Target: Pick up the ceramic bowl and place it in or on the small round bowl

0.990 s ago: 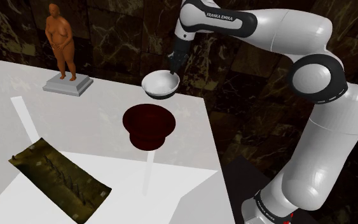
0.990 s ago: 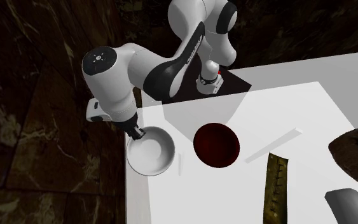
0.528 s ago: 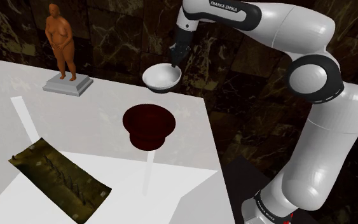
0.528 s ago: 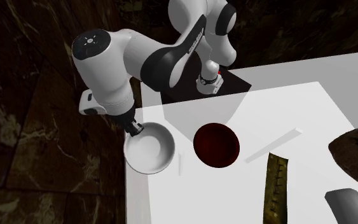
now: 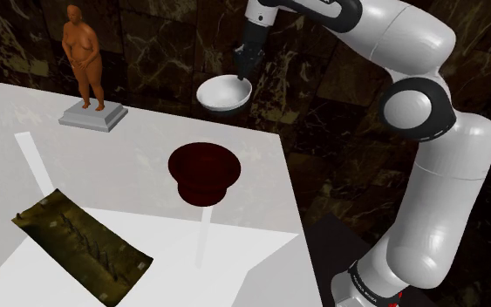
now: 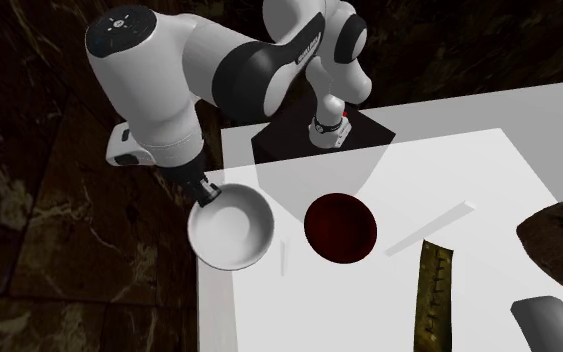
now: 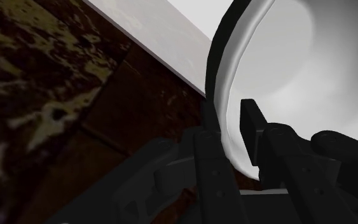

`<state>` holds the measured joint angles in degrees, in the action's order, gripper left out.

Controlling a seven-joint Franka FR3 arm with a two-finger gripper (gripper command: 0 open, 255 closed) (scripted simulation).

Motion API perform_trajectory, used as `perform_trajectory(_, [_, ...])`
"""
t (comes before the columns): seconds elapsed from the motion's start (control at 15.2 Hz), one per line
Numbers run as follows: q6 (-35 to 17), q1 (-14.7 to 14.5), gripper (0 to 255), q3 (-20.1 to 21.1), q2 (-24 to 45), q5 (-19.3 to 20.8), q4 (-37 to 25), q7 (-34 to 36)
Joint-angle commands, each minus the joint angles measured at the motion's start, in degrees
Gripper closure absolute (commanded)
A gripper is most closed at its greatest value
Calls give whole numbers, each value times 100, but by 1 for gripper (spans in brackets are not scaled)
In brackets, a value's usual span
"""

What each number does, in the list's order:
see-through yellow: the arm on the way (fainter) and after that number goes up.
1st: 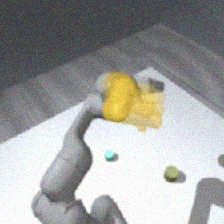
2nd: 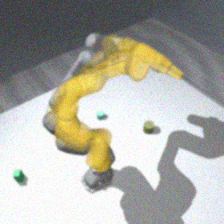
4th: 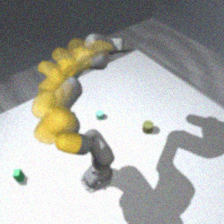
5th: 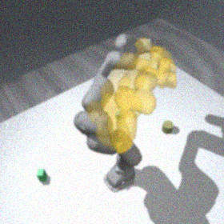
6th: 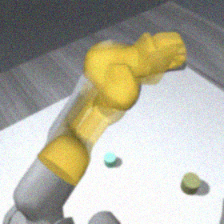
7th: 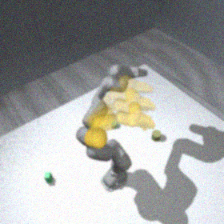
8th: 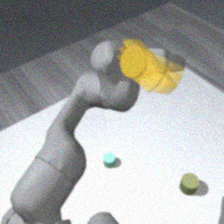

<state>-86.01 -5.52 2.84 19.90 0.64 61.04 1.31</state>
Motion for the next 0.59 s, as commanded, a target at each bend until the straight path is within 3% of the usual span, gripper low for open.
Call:
perform_trajectory(0.0, [235,-6,255,-1,142,6,-377,-1])
perform_trajectory(0.13, [413,-13,255,-1,252,12,-665,1])
perform_trajectory(0.53, [91,-357,255,181,-965,34,874,543])
